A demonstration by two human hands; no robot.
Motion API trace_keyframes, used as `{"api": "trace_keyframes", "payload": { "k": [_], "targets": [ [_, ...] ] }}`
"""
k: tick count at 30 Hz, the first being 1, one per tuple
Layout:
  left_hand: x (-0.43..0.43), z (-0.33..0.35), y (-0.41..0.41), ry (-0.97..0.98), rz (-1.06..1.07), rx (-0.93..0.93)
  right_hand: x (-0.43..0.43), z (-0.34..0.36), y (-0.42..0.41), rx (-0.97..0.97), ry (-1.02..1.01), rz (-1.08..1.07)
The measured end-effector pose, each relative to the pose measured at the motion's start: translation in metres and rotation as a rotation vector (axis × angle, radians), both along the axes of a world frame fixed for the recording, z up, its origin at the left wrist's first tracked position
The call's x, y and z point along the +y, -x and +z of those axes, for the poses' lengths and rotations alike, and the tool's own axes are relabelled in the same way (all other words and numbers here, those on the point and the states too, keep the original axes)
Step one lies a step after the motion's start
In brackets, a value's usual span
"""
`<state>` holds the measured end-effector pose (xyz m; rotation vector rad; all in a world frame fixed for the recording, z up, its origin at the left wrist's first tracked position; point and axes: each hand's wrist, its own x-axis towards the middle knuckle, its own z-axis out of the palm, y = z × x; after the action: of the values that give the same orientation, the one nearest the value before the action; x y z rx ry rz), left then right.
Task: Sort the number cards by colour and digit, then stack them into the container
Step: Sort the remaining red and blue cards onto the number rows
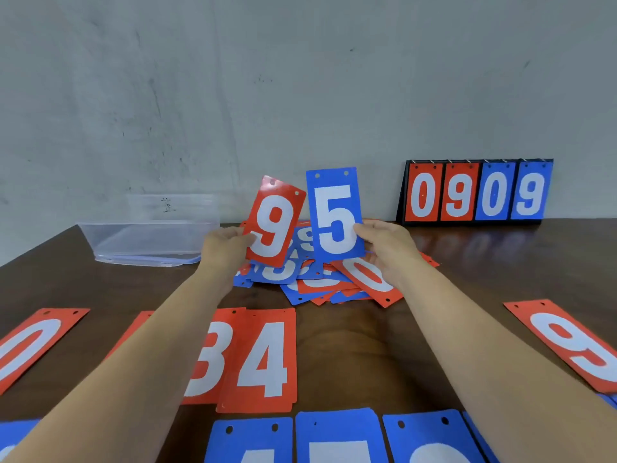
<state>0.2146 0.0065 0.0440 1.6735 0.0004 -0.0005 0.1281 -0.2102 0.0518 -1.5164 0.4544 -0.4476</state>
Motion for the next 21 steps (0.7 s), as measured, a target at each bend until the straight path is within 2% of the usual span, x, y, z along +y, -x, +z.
{"api": "trace_keyframes", "payload": {
  "k": [7,11,15,19,21],
  "targets": [
    [-0.004,0.012,0.058,0.285,-0.201,0.155,0.047,0.016,0.046,-0.073,-0.121,0.105],
    [-0.008,0.015,0.106,0.352,-0.275,0.224,0.072,0.019,0.07,-0.048,-0.113,0.067],
    [-0.001,0.017,0.146,0.318,-0.334,0.21,0.08,0.018,0.104,-0.06,-0.079,-0.021],
    [0.006,0.018,0.172,0.224,-0.249,0.113,0.084,0.011,0.139,-0.052,0.027,-0.104],
    [0.008,0.017,0.183,0.109,-0.24,-0.001,0.085,0.006,0.153,-0.048,0.05,-0.116]
  ]
}}
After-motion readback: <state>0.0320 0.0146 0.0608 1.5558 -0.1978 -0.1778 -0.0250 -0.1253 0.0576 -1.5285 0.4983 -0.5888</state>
